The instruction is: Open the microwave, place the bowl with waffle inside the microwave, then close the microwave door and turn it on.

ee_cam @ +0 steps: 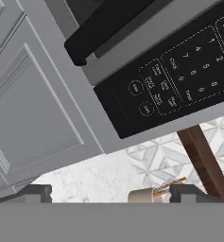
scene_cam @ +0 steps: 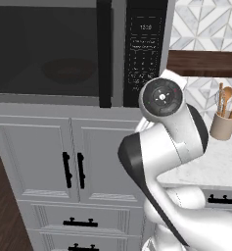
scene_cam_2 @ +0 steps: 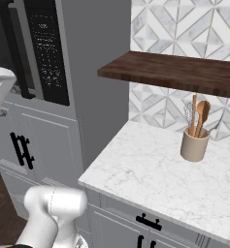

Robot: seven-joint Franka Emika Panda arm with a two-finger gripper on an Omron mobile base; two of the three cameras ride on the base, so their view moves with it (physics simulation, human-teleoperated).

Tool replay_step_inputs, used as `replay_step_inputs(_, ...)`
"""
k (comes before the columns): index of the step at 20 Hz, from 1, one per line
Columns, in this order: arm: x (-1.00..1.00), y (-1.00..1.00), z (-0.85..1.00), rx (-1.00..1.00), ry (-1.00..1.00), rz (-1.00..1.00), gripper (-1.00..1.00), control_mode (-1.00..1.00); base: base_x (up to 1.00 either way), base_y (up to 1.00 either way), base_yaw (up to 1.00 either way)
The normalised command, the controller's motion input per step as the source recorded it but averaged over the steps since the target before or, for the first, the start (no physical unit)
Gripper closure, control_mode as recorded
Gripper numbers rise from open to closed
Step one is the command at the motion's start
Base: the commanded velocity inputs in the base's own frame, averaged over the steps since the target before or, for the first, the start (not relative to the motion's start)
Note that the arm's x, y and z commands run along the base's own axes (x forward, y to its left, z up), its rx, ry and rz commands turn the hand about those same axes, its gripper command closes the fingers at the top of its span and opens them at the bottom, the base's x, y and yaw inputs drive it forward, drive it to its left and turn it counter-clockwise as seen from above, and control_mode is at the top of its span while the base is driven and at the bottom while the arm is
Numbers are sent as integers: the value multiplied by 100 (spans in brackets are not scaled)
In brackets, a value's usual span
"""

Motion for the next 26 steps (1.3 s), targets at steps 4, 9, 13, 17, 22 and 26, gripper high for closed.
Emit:
replay_step_inputs(4,12,-32,-29,-2,0,0,-100,-100,0,0,0)
replay_step_inputs(9,17,-26,-11,0,0,0,-100,-100,0,0,0)
replay_step_inputs(13,38,0,0,0,0,0,-100,-100,0,0,0)
replay_step_inputs(17,36,0,0,0,0,0,-100,-100,0,0,0)
replay_step_inputs(22,31,0,-6,0,0,0,-100,-100,0,0,0)
replay_step_inputs(26,32,0,-13,0,0,0,-100,-100,0,0,0)
